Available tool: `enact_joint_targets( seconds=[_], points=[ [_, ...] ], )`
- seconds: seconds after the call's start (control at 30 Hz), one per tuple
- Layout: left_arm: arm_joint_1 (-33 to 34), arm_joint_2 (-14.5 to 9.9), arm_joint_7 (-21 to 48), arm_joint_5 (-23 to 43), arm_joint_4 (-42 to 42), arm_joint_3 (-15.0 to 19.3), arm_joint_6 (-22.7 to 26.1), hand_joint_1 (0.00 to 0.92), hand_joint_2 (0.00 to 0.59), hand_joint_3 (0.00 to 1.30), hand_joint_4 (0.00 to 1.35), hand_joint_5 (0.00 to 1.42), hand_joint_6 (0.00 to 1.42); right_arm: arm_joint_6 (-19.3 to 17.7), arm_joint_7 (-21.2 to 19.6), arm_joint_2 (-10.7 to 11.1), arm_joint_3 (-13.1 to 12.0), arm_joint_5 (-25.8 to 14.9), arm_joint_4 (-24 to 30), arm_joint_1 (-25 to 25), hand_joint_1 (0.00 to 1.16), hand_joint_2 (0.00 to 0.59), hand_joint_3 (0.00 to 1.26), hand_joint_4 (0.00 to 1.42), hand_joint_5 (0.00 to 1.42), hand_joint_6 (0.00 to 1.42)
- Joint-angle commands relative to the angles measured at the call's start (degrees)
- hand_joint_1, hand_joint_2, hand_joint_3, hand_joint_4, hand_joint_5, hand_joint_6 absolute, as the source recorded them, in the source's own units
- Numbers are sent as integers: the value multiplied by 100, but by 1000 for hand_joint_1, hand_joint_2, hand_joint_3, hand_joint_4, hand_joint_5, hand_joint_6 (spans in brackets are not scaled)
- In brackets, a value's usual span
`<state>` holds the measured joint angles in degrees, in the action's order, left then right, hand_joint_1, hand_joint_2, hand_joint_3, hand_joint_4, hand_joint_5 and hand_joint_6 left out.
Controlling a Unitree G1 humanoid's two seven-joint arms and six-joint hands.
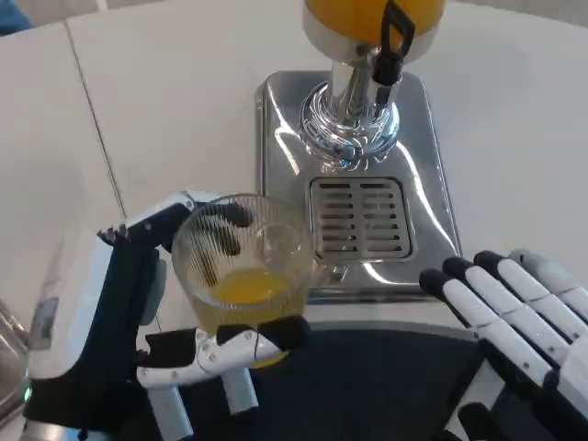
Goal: Grasp the cup under the faucet to collect the drink, then remove the cup.
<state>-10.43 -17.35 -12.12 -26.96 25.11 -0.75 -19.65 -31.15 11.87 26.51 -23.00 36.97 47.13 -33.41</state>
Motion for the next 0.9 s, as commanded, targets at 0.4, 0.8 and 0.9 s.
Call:
enact_joint_targets(
  seconds=[0.4, 0.8, 0.9],
  points=[
    [-541, 141, 443, 86, 543, -99, -733, 710, 0, 1044, 1162, 1288, 1424, -953, -50, -213, -648, -568, -18, -637, 0, 556, 0, 0, 0, 1],
    [-776, 221, 692, 72, 630, -188, -997, 714, 0, 1054, 1149, 1288, 1424, -1074, 57, -663, -460, -382, 197, -640, 0, 556, 0, 0, 0, 0],
    [-740, 266, 695, 84, 628, -193, -1063, 715, 0, 1054, 1148, 1288, 1424, -937, 181, -611, -376, -380, 242, -484, 0, 556, 0, 0, 0, 0]
  ],
)
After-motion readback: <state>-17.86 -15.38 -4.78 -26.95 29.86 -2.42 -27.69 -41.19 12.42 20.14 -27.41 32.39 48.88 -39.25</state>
